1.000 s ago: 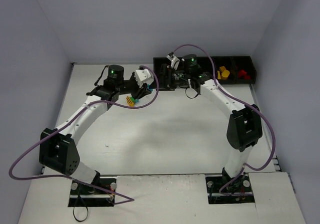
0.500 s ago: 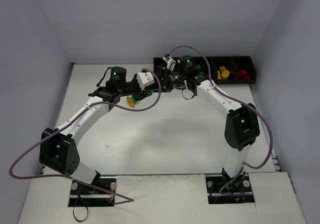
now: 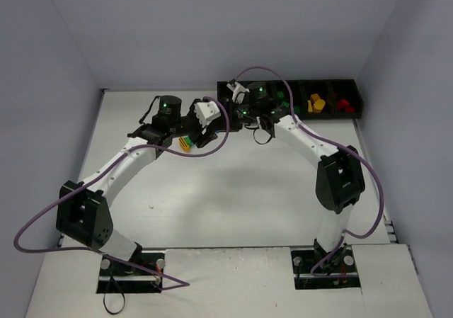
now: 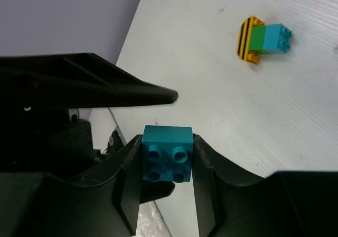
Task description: Sort the legos into containers by color
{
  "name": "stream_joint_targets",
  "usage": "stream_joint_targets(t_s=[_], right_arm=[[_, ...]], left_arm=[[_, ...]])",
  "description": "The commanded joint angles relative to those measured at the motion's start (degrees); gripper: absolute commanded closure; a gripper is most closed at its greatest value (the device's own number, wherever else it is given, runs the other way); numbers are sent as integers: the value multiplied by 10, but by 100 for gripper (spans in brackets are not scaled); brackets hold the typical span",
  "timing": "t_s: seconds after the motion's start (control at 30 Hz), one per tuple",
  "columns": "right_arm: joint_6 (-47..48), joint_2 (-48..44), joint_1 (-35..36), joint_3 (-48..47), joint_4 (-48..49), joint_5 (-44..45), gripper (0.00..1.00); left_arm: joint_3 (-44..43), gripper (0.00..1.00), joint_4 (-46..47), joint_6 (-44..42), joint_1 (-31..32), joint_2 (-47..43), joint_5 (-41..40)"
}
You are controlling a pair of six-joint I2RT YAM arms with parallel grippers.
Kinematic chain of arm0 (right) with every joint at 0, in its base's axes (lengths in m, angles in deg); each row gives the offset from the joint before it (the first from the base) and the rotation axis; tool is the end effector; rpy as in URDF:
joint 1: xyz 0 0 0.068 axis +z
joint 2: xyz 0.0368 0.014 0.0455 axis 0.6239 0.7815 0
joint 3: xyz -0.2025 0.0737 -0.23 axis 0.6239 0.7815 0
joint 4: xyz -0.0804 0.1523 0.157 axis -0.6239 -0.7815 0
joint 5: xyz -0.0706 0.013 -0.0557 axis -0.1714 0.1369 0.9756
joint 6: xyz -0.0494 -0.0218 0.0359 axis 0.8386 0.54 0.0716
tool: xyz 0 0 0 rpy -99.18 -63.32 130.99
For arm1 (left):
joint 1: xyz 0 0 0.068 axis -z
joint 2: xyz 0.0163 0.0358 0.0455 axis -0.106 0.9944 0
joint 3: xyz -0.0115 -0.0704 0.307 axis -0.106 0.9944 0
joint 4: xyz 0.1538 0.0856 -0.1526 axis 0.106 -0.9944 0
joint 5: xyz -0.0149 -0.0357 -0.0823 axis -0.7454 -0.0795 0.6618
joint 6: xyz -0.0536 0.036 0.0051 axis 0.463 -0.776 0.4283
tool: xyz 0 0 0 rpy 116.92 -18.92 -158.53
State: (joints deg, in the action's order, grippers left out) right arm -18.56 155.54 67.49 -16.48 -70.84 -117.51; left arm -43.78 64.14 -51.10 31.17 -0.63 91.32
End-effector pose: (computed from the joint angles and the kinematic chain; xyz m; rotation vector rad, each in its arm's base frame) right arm 0.3645 0.2433 0.3600 -0.5514 1.9797 1.4650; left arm 0.2826 -0.1653 0.3800 1.1744 1.5426 -0.6192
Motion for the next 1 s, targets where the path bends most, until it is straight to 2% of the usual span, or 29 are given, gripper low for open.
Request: stream_joint_targets(t_s=[0.0,0.1,0.37,0.43,0.6,0.73,0.87,0.97], right_arm=[[41,-21,-13,1,15,47,100],[66,-19,-44,-4,4,96,100],[163,39,-114,-55,1,386,100],[173,81,-124,-92,1,414,100],[195,167,-142,-185,1,455,99],[209,234,-146,-259,1,448,82],[225,260,-146,-324,0,431,61],[242,257,-148,-341,0,413,49]], left_arm=[[7,37,63,39,1,-19,-38],[20,17,66,91,-1,-23,-94],[92,13,58,216,-9,-74,-209],[104,13,45,243,-12,-88,-250],[138,13,38,270,-17,-115,-275],[141,13,20,264,-20,-114,-283],[142,13,21,257,-22,-104,-289],[139,13,32,251,-29,-87,-295]])
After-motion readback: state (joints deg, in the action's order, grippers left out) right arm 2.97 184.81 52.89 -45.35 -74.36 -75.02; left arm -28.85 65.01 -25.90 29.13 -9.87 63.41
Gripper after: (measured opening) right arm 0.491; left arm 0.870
